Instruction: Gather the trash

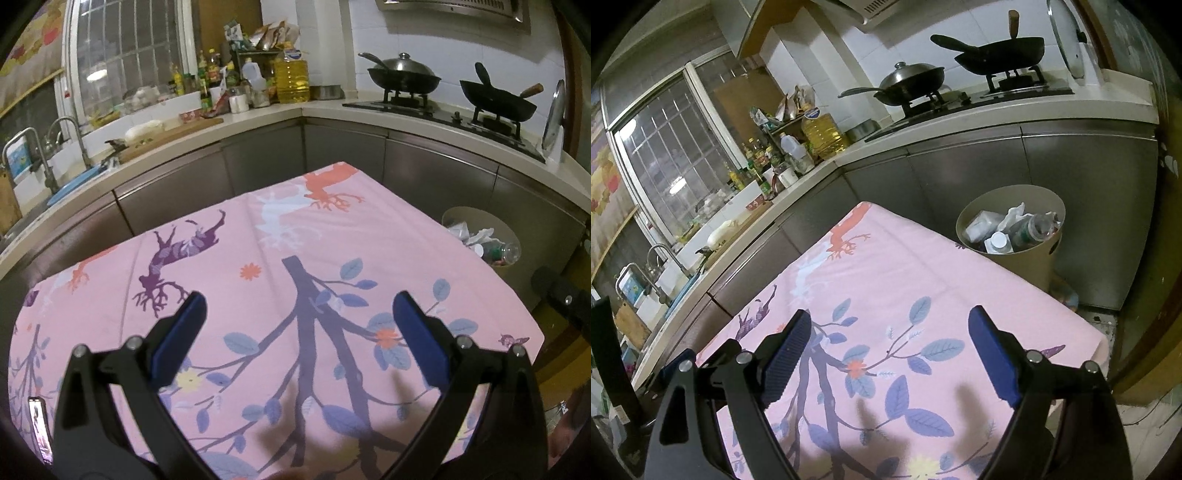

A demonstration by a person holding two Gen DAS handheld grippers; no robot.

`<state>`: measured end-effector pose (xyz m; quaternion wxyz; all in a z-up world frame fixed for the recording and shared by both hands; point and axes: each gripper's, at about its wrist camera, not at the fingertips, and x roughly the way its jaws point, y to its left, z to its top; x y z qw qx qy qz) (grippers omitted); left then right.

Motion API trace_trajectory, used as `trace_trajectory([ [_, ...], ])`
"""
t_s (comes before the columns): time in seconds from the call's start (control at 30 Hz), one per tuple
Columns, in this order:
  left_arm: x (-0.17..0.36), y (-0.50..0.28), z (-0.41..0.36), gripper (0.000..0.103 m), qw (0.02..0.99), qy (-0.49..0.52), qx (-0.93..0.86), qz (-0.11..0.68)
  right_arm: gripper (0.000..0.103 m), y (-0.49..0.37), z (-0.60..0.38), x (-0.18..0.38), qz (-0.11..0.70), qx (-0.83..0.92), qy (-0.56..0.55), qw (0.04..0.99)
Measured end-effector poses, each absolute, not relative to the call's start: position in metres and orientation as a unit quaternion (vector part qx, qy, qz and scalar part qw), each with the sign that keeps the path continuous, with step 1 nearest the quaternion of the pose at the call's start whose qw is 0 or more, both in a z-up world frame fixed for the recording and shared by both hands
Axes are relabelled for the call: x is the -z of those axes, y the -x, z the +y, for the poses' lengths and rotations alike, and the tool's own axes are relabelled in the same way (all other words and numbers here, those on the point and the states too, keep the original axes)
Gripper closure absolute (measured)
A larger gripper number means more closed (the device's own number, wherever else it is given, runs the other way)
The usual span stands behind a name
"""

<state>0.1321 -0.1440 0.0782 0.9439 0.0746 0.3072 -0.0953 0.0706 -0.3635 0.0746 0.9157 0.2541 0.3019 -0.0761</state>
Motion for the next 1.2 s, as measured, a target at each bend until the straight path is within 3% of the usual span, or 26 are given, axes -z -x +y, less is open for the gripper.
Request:
trace_trajectory([
  [1.2, -0.081, -0.113, -0.178, 0.006, 0.939, -0.102, 0.139, 0.297, 0.019, -0.048, -0.380, -0.074, 0.292, 0.093, -0.271, 0.913],
])
